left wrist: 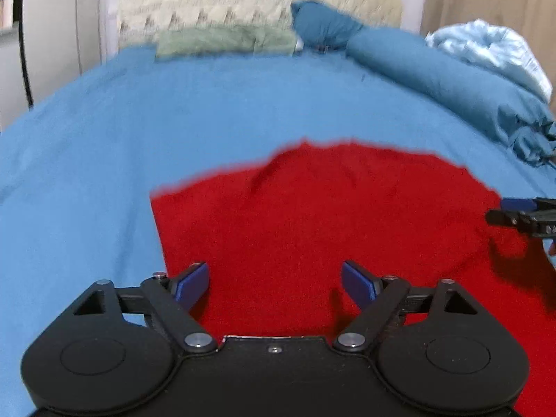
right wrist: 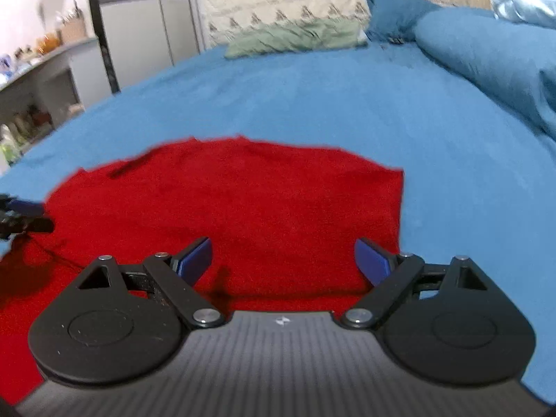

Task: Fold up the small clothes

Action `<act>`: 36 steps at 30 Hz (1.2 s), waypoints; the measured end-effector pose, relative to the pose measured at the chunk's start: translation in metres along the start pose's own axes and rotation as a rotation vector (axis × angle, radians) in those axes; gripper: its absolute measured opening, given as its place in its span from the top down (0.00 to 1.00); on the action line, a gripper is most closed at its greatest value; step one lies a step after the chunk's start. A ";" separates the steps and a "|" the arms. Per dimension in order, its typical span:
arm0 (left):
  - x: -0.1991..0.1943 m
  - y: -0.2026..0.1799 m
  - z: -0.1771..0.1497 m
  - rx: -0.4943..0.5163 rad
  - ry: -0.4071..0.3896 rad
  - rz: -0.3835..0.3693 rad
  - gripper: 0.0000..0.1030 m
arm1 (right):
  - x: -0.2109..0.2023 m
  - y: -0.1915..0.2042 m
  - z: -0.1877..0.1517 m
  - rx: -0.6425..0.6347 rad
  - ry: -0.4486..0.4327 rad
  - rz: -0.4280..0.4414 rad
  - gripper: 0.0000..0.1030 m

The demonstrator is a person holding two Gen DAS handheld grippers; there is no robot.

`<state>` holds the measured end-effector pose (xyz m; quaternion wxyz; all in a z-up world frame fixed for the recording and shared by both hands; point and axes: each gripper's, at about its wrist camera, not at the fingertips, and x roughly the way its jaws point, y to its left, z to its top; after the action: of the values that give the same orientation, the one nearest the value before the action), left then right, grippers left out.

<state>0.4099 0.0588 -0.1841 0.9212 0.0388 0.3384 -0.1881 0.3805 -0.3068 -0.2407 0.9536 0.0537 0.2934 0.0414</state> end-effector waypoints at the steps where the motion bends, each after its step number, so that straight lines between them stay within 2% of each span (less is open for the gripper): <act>1: 0.002 0.004 0.008 0.007 -0.006 0.006 0.15 | 0.000 -0.001 0.005 0.007 -0.009 0.007 0.00; 4: 0.028 0.028 0.031 -0.029 0.027 -0.064 0.15 | 0.002 -0.002 0.016 0.020 -0.021 0.030 0.00; 7: 0.059 0.053 0.040 -0.093 0.081 -0.116 0.15 | 0.011 -0.001 0.021 0.013 -0.012 0.042 0.00; 10: 0.082 0.072 0.032 -0.160 0.123 -0.104 0.15 | 0.019 -0.005 0.019 0.025 0.006 0.041 0.00; 13: 0.086 0.082 0.030 -0.191 0.079 -0.117 0.15 | 0.031 -0.015 0.014 0.069 0.028 0.035 0.00; 19: 0.079 0.068 0.035 -0.126 0.094 -0.054 0.14 | 0.036 -0.028 0.009 0.118 0.033 0.018 0.00; 22: 0.047 0.060 0.034 -0.097 0.067 0.009 0.14 | 0.014 -0.026 0.018 0.126 0.008 0.010 0.00; 25: -0.008 0.050 0.037 -0.083 0.011 0.048 0.14 | -0.028 -0.023 0.030 0.117 -0.033 0.026 0.00; 29: -0.088 0.027 0.038 -0.050 -0.030 0.074 0.13 | -0.100 -0.017 0.045 0.082 -0.071 0.023 0.00; 31: -0.125 0.015 0.035 -0.050 -0.025 0.098 0.12 | -0.141 -0.014 0.050 0.071 -0.089 0.027 0.00; 36: -0.205 -0.018 0.006 -0.042 -0.031 0.125 0.09 | -0.231 -0.010 0.043 0.081 -0.080 0.040 0.00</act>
<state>0.2637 0.1069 -0.0477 0.9369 0.0375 0.3250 -0.1237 0.2146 -0.3454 -0.0780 0.9605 0.0997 0.2554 0.0465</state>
